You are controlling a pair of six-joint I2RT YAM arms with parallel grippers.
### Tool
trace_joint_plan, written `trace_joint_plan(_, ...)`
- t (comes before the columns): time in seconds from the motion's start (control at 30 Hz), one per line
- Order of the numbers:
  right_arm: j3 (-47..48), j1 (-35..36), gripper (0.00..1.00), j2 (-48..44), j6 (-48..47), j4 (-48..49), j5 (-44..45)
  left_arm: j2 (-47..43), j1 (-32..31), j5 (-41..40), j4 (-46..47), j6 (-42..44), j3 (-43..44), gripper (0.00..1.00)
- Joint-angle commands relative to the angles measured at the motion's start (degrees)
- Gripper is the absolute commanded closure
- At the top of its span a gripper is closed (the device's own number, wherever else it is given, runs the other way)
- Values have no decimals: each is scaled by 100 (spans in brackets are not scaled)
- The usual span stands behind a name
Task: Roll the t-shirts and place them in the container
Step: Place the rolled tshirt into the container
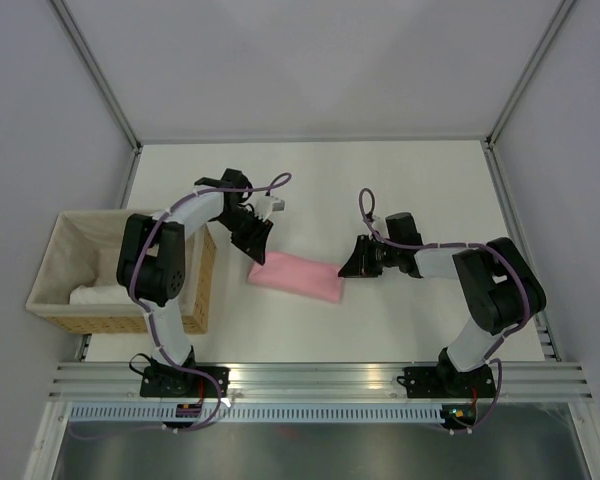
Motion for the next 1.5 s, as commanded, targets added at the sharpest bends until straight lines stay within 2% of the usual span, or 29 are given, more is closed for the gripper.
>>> trace_joint_plan(0.0, -69, 13, 77, -20, 43, 365, -25, -397, 41, -431, 304, -214, -71, 62)
trace_joint_plan(0.17, 125, 13, 79, 15, -133, 198, -7, -1259, 68, -1108, 1489, -277, -599, 53)
trace_joint_plan(0.27, 248, 13, 79, 41, -273, 31, -7, -1145, 67, -1775, 1517, -215, -573, 53)
trace_joint_plan(0.33, 344, 13, 79, 41, -361, -118, 10, -1310, 59, -1892, 1553, -119, -581, 54)
trace_joint_plan(0.4, 397, 13, 79, 6, -379, -180, 63, -1565, -20, -1830, 1867, 249, -712, 52)
trace_joint_plan(0.43, 406, 13, 78, -11, -353, -180, 81, -1715, -264, -1917, 2017, 460, -774, 48)
trace_joint_plan(0.47, 406, 13, 78, -20, -344, -171, 89, -1951, -414, -2005, 2175, 1001, -862, 45)
trace_joint_plan(0.53, 397, 13, 76, -20, -292, -145, 107, -2207, -845, -1866, 2361, 1558, -1090, 21)
trace_joint_plan(0.57, 389, 13, 75, -11, -291, -145, 98, -2487, -968, -1500, 2370, 2082, -1283, 1)
trace_joint_plan(0.67, 354, 31, 68, -20, -291, -145, 134, -2866, -1417, -848, 2370, 2789, -1556, 0)
trace_joint_plan(0.77, 345, 31, 65, -11, -309, -145, 107, -2685, -1847, -810, 2292, 3142, -1715, 0)
trace_joint_plan(0.9, 345, 40, 62, -29, -388, -233, 107, -1974, -2156, -486, 1407, 3160, -1119, 0)
trace_joint_plan(1.03, 345, 49, 55, -38, -572, -373, 186, -1629, -2200, 42, 930, 3414, -714, 0)
trace_joint_plan(1.23, 336, 57, 54, -11, -625, -391, 213, -873, -2226, -440, 648, 3152, -292, 0)
trace_joint_plan(1.47, 389, 57, 54, 59, -625, -382, 169, -644, -2262, -599, 744, 3029, -441, 0)
